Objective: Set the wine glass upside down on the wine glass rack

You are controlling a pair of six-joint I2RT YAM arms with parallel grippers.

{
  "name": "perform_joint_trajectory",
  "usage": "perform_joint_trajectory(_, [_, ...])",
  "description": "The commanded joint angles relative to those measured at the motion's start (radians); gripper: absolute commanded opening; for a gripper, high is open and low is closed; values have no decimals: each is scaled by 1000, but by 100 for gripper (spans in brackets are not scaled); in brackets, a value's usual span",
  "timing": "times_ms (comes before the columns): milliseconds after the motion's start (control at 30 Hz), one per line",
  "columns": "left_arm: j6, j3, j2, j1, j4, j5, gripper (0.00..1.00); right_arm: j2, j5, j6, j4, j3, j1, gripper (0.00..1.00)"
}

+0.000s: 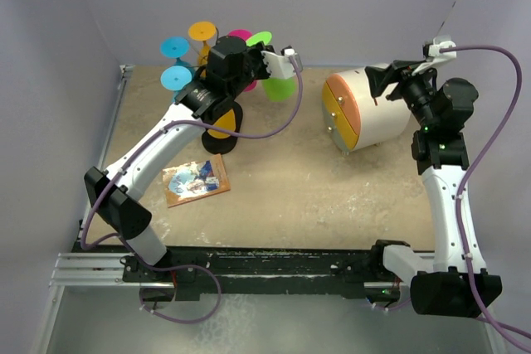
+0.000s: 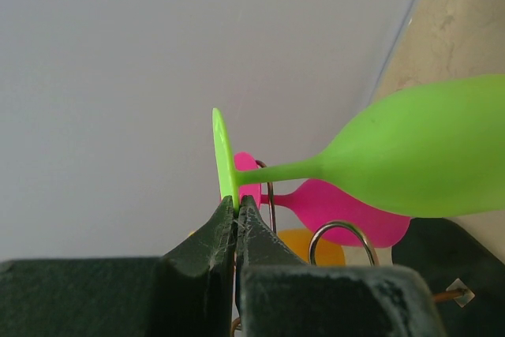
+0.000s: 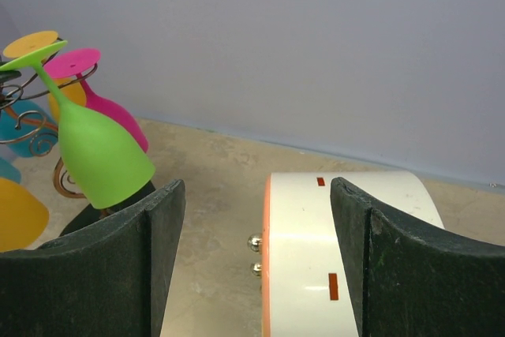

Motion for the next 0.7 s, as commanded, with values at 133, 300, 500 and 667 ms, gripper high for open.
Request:
perform_joint_trajectory(133, [47,-24,-13,1,18,-53,0,1,-50,-4,63,2,-3,77])
perform_joint_trajectory(300, [49,-32,-12,6,17,-65,0,4,-55,-4,64,1,-3,77])
perform_joint_trajectory(500, [47,-69,-33,8,33,-86,0,7,-60,-3,63,1,-3,77])
perform_joint_trajectory(667, [41,-89,-51,13,27,-102,0,14,-74,-2,61,2,-3,77])
